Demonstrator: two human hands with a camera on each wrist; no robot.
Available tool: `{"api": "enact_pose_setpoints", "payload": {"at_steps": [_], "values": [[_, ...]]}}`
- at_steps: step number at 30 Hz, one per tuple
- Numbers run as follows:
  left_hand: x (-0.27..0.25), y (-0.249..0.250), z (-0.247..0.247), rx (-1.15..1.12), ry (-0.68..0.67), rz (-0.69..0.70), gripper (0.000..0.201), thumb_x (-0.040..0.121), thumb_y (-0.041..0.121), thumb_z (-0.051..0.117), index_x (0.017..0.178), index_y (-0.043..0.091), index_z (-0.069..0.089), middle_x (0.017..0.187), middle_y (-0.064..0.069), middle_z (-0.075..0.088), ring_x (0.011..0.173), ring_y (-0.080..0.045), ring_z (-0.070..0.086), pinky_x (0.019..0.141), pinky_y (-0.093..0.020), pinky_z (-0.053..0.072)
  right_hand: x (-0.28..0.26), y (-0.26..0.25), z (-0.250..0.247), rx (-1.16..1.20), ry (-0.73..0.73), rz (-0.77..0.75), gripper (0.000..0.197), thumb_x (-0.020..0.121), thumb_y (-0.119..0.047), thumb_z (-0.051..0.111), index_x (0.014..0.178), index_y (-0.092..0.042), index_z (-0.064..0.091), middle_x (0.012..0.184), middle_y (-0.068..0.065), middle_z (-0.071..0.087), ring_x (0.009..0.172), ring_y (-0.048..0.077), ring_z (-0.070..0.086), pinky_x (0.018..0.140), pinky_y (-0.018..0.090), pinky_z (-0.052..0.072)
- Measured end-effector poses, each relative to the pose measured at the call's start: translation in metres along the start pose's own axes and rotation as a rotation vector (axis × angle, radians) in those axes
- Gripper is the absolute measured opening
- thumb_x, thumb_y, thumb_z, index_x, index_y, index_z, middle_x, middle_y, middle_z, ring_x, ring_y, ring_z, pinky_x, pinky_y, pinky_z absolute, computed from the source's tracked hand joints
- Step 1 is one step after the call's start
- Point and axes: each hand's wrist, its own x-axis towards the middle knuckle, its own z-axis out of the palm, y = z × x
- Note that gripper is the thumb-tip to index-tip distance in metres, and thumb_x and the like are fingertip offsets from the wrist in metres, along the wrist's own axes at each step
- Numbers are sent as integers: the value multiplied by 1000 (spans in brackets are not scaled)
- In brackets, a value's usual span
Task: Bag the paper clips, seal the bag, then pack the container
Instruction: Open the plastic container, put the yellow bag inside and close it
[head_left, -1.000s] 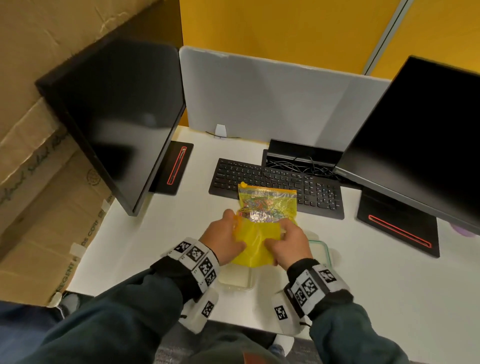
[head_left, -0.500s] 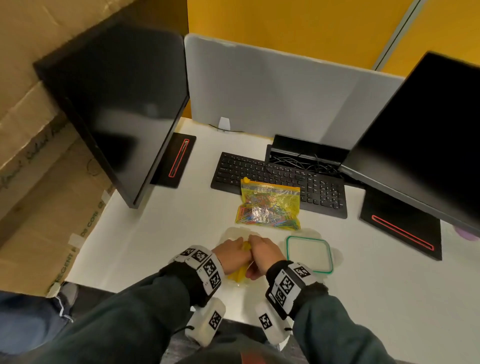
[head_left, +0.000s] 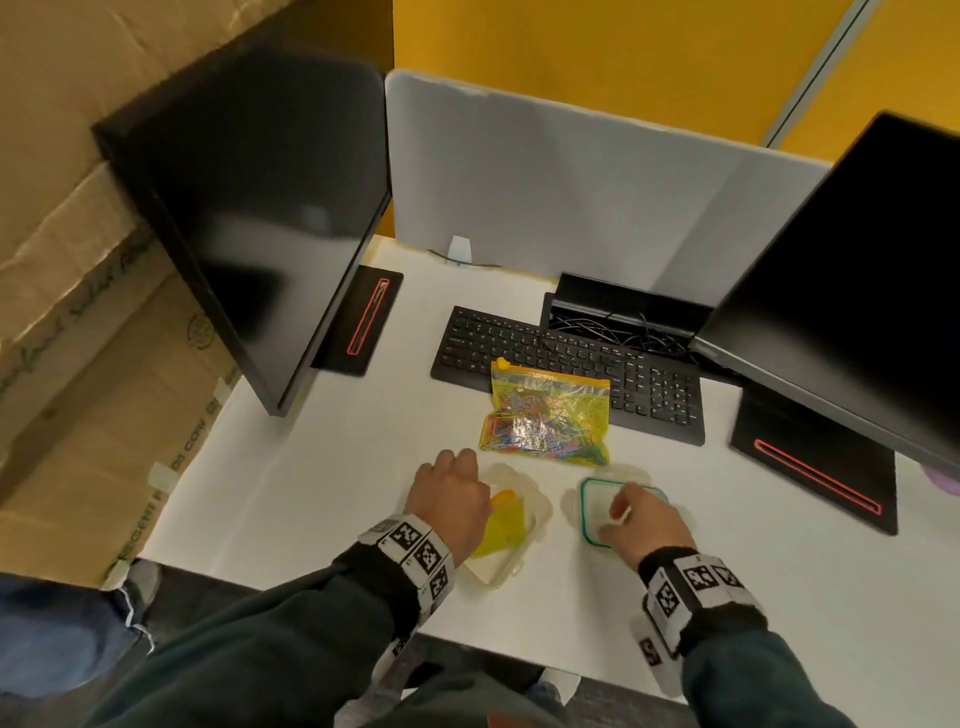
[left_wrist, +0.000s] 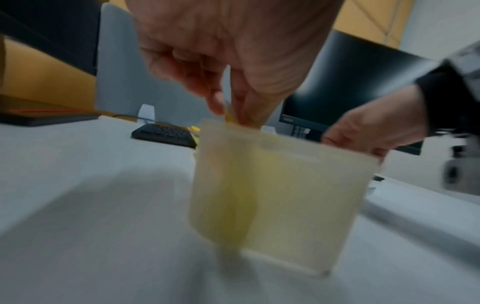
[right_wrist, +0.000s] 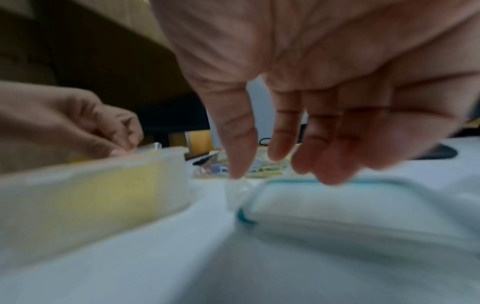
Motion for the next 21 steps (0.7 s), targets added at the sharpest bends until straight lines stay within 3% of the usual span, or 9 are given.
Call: {"api": "enact_pose_setpoints", "payload": {"at_steps": [4,9,12,14,17,19,21], "values": [[5,-3,6,-67,-62,-97,28,89,24,43,105,10,62,122,-8,42,112,-28,40,88,-39,39,-5,23,7,-402,-126,-6,48,72,-34,71,113,-23,47,116,2,51,110,24,50,92,37,46],[9,-1,10,-61,-127,-96,25,85,9,44,107,9,57,125,-10,39,107,-28,46,81,-36,43,-15,28,29,-585,-46,-225,31,86,-14,47,116,-20,50,120,2,57,113,24,51,94,35,37],[7,-2,15,-115,-104,-87,29,85,3,42,111,11,49,122,-11,38,100,-30,51,75,-39,47,-27,21,24,-605,25,-276,32,87,-17,43,119,-18,49,119,2,59,111,24,54,95,36,36],[7,-2,17,-162,-88,-90,25,87,5,42,110,13,48,117,-11,40,91,-29,54,71,-38,46,-35,13,12,-413,162,-296,28,87,-21,46,114,-15,50,111,3,60,102,26,59,82,32,39],[8,-4,17,-285,-111,-135,21,85,7,45,100,19,51,104,-4,39,77,-26,52,66,-32,40,-41,2,-9,251,350,-288,12,87,-11,54,97,-16,53,88,6,63,78,27,63,67,27,41],[8,-5,18,-379,-107,-157,18,83,11,49,97,22,54,101,-2,40,84,-26,56,68,-29,39,-35,-4,-15,832,297,-172,20,88,0,53,87,-20,53,74,8,64,68,27,62,61,28,45],[9,-4,19,-436,-95,-146,17,82,16,52,97,21,57,97,0,39,91,-26,57,70,-28,40,-28,-9,-10,1215,29,-46,23,89,5,46,86,-17,54,59,6,65,61,24,57,56,27,42]]}}
